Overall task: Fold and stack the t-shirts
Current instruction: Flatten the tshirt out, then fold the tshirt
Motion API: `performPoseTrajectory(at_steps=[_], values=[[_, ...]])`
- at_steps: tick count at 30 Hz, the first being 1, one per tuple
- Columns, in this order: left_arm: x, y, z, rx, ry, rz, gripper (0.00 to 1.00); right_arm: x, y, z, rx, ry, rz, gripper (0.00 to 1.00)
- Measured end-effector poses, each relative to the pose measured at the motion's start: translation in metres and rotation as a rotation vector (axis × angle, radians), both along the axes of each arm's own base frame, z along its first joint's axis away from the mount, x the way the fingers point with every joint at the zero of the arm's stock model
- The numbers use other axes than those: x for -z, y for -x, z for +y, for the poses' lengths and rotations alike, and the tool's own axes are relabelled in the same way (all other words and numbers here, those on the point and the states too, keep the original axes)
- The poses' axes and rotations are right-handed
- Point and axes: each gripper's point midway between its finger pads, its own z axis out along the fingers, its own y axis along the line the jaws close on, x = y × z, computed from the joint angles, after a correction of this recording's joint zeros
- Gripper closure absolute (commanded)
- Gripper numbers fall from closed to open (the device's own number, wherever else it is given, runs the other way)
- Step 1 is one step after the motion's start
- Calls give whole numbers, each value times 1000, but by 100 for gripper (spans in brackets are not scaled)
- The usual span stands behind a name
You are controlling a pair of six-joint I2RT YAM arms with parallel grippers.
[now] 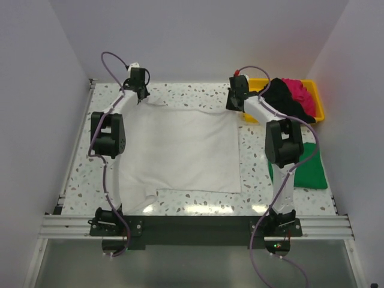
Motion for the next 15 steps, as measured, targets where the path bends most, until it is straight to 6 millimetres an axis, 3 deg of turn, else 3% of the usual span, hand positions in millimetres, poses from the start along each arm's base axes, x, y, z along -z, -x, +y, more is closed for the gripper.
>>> performPoseTrajectory(at_steps=[4, 7, 11, 15], values=[[-12, -4, -1, -1, 9, -48, 100, -16, -12, 0, -11, 15, -47, 100], [-14, 13, 1, -10, 17, -37, 100, -11, -9, -1, -16, 23, -36, 100], [-21, 50, 4, -30, 38, -20, 100, 3, 7, -5, -23, 32, 6, 100], [-35, 102, 8, -62, 79, -36, 100, 8, 29, -10, -27, 37, 42, 100]])
